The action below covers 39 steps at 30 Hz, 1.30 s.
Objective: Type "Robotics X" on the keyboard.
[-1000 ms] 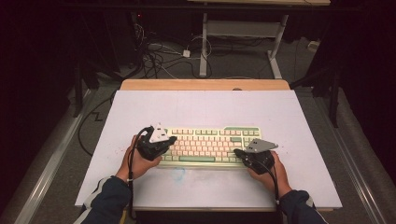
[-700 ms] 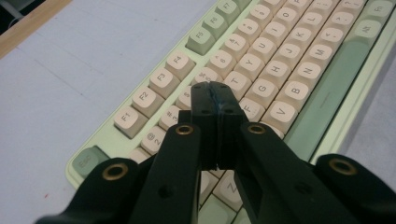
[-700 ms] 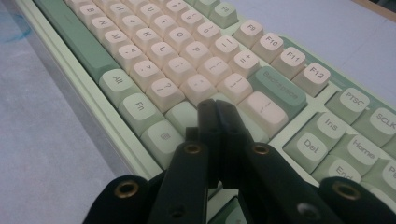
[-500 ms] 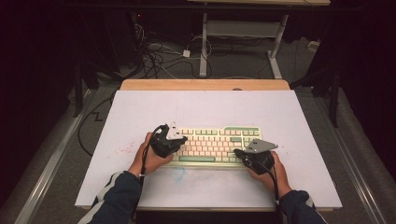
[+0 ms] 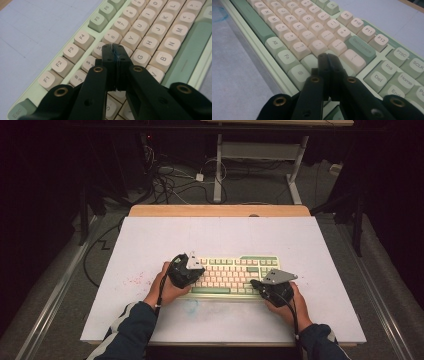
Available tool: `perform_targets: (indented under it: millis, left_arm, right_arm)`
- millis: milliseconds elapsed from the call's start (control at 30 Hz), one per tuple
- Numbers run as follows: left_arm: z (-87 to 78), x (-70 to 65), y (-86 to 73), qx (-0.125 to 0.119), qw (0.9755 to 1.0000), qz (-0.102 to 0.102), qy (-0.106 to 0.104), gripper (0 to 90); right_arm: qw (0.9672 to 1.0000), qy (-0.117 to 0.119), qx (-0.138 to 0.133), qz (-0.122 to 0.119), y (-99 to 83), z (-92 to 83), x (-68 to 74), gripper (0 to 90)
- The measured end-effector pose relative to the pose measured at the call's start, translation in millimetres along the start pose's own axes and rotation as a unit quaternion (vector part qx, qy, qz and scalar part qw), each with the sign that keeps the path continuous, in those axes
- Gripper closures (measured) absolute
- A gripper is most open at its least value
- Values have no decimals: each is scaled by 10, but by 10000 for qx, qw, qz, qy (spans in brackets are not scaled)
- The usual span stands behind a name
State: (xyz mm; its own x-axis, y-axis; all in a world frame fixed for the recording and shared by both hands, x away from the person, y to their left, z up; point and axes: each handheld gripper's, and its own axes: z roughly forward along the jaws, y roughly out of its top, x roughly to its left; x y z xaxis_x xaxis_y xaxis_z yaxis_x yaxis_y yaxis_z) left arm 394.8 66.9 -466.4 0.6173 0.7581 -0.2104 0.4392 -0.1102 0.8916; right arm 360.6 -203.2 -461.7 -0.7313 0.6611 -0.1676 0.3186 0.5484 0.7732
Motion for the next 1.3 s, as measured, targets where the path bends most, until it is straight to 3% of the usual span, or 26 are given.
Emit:
perform_targets:
  millis: [733,1000,1067,1133,1300]
  left_arm:
    - [13,-2,-23,72,9999,71,-14,849]
    - [-168,-37,80,-509,9985,142,-133,840]
    - [-226,-42,101,-640,9977,169,-134,794]
    - [-274,-41,113,-732,9970,161,-192,792]
    - [-368,-15,104,-875,9958,199,-164,639]
  right_arm:
    - [10000,-30,5,-53,-1,-3,13,900]
    - [9998,-167,-23,-109,8,-23,30,900]
    - [9996,-144,-227,-45,31,-111,5,900]
    - [9996,-140,-258,-13,38,-141,0,900]
    - [9993,-131,-343,29,42,-214,-17,900]
